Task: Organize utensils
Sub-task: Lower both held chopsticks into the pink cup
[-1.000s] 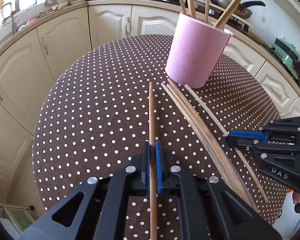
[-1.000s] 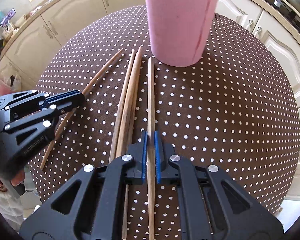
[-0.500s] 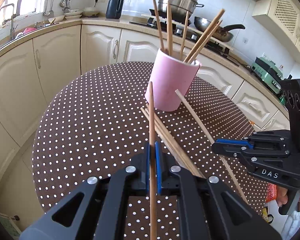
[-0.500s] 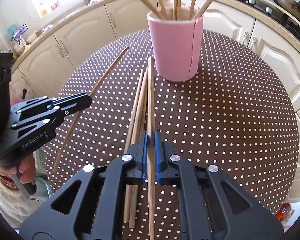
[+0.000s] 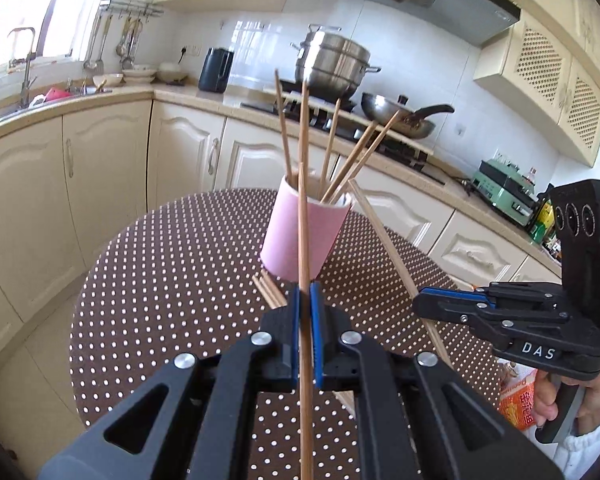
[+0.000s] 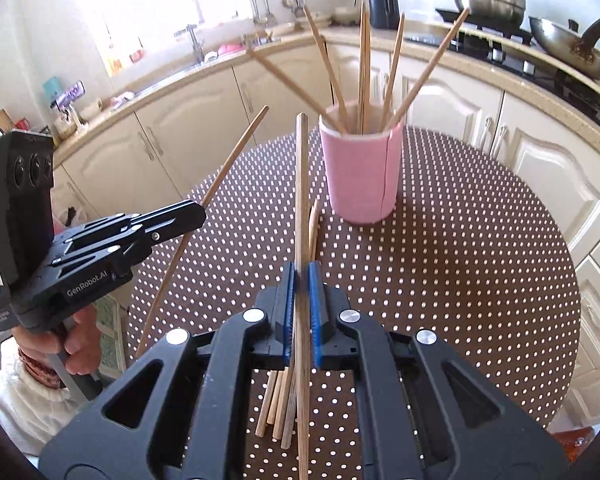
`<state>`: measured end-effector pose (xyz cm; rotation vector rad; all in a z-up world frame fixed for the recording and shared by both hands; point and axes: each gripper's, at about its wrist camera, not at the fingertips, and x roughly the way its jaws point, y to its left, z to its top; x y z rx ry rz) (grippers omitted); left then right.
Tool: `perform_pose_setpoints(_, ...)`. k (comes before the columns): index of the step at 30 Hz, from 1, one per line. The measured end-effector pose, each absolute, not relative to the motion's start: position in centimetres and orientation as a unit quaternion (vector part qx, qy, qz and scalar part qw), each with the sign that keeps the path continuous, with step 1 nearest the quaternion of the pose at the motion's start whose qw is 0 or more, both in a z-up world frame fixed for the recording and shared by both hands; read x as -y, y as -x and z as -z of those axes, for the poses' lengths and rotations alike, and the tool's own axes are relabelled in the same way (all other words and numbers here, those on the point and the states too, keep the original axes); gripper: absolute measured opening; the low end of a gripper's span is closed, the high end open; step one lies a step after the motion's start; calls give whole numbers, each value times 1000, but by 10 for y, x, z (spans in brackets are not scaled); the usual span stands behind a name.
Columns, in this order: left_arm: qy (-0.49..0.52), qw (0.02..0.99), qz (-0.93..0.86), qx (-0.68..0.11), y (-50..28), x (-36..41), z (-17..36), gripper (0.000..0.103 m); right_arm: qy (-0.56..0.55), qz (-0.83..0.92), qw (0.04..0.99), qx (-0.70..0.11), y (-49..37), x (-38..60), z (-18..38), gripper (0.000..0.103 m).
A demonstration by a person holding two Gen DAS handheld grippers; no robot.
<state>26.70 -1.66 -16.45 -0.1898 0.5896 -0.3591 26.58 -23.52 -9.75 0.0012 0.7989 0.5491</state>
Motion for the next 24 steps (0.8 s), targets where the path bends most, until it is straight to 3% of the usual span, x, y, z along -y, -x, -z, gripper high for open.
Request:
perform_pose_setpoints(12, 87, 959, 178, -203, -266, 22, 121, 6, -49, -264, 909, -319, -269, 274, 60, 7)
perform_pose_setpoints(24, 97, 975, 170, -103, -308, 29, 87, 6, -98, -241, 939, -226, -326, 272, 30, 7)
